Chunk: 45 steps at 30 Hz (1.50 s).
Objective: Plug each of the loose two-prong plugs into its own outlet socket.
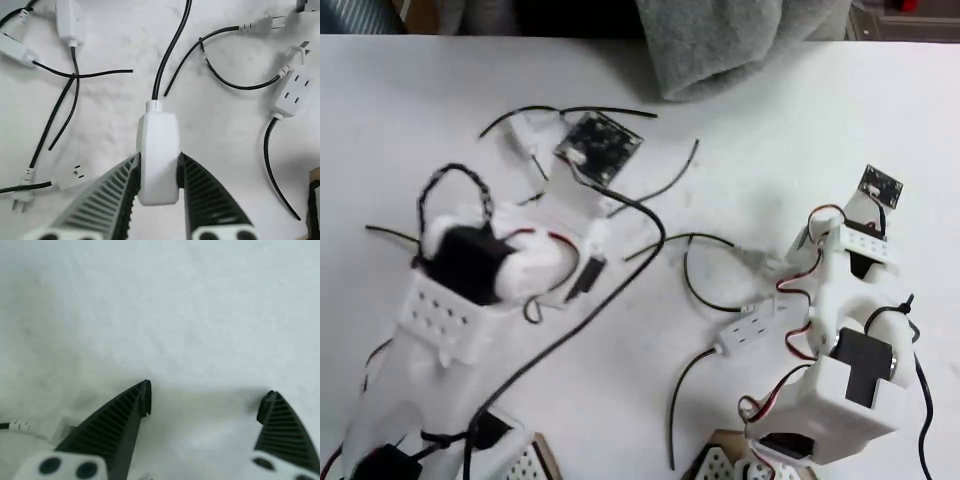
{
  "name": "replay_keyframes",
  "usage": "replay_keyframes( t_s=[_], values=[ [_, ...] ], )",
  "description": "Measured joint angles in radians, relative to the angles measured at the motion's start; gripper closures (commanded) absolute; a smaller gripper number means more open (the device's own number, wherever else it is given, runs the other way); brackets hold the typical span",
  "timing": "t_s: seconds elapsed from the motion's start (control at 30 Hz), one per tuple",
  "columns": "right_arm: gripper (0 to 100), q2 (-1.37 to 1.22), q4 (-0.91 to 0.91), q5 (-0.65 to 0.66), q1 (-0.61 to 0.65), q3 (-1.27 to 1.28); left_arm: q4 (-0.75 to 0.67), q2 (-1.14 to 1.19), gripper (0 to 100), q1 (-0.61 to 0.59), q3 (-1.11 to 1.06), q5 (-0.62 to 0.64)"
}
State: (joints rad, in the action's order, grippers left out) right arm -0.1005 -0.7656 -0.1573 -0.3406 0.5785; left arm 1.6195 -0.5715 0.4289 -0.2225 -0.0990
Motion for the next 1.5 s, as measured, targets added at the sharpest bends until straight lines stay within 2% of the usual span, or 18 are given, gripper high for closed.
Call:
replay_keyframes(
  t_s=[0.17, 0.33, 0.6, 0.73, 0.97, 1.07, 1.17, 1.33, 1.5],
  values=[
    [65.7, 0.0, 0.0, 0.0, 0.0, 0.0, -0.17, 0.0, 98, 0.072, -0.269, 0.008],
    [65.7, 0.0, 0.0, 0.0, 0.0, 0.0, -0.416, 0.0, 98, 0.087, -0.554, 0.008],
    [65.7, 0.0, 0.0, 0.0, 0.0, 0.0, -0.661, 0.0, 97, 0.084, -0.763, 0.008],
    [65.7, 0.0, 0.0, 0.0, 0.0, 0.0, -0.73, 0.0, 93, 0.025, -0.87, -0.009],
    [65.7, 0.0, 0.0, 0.0, 0.0, 0.0, -0.772, -0.017, 93, -0.043, -0.911, -0.091],
    [65.7, 0.0, 0.0, 0.0, 0.0, 0.0, -0.772, -0.017, 85, -0.054, -0.911, -0.106],
    [65.7, 0.0, 0.0, 0.0, 0.0, 0.0, -0.72, -0.017, 78, -0.058, -0.901, -0.106],
    [65.7, 0.0, 0.0, 0.0, 0.0, 0.0, -0.631, -0.017, 76, -0.061, -0.832, -0.114],
    [65.7, 0.0, 0.0, 0.0, 0.0, 0.0, -0.621, -0.017, 76, -0.14, -0.77, -0.247]
  ],
)
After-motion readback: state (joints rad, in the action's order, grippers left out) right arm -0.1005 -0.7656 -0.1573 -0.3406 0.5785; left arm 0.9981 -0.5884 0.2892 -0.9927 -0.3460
